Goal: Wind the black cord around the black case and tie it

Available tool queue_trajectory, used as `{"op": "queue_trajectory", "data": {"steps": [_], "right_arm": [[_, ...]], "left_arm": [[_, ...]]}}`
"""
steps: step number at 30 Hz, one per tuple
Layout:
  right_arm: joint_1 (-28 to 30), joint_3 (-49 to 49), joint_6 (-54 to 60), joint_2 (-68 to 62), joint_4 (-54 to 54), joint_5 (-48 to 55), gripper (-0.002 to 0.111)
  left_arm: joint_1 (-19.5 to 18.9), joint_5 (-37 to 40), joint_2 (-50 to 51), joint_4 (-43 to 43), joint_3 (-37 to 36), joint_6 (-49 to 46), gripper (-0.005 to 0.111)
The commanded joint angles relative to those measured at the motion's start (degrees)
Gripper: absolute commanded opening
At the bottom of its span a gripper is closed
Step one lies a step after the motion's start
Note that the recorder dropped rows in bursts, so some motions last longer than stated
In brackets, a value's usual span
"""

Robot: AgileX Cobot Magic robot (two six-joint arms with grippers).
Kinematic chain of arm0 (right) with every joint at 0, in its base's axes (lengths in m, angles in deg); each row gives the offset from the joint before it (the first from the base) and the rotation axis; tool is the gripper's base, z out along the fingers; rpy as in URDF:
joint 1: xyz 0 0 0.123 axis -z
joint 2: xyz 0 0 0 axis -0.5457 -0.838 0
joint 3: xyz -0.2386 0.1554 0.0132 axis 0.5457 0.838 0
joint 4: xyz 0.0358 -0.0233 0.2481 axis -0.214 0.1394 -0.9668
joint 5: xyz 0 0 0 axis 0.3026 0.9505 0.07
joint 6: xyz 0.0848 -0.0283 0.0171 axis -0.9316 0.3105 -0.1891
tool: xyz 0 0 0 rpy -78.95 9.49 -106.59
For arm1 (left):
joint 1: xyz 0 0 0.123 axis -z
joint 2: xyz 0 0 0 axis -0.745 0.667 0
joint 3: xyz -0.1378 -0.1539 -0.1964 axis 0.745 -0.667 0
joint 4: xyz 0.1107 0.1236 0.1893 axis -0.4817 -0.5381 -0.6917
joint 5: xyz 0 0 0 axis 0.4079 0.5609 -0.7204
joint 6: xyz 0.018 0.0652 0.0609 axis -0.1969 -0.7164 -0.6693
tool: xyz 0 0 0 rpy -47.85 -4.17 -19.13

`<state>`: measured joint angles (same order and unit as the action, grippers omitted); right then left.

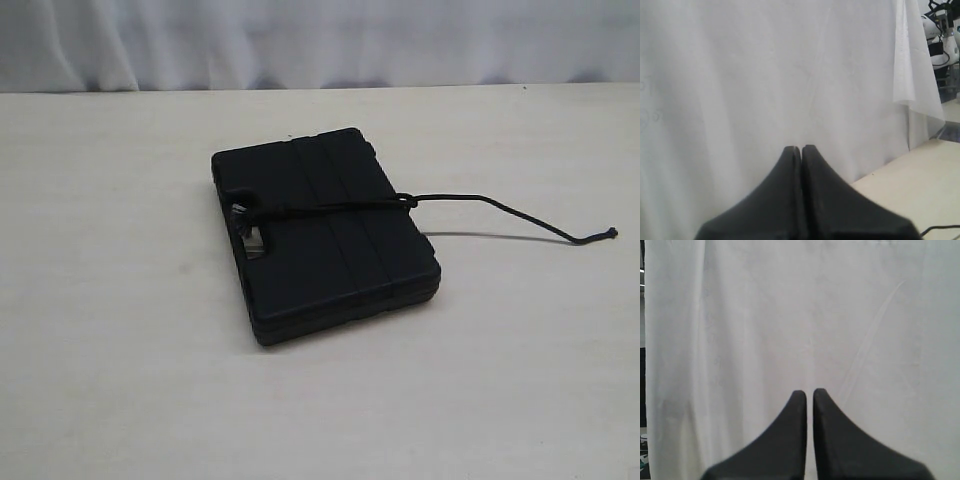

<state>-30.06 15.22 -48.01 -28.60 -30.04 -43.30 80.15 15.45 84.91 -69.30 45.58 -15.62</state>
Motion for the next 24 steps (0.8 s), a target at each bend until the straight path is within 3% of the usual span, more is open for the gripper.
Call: {"op": "queue_trajectory", "data": {"steps": [1, 24], "right_arm": [[0.16, 0.27, 0.27, 1.2, -0.31, 0.3, 0.004], [0.16, 0.27, 0.27, 1.6, -0.31, 0.82, 0.004]], "left_arm": [[-0.13, 1.88, -0.21, 0.57, -0.18, 0.45, 0.0], [-0.13, 1.88, -0.21, 0.57, -0.18, 0.45, 0.0]]}}
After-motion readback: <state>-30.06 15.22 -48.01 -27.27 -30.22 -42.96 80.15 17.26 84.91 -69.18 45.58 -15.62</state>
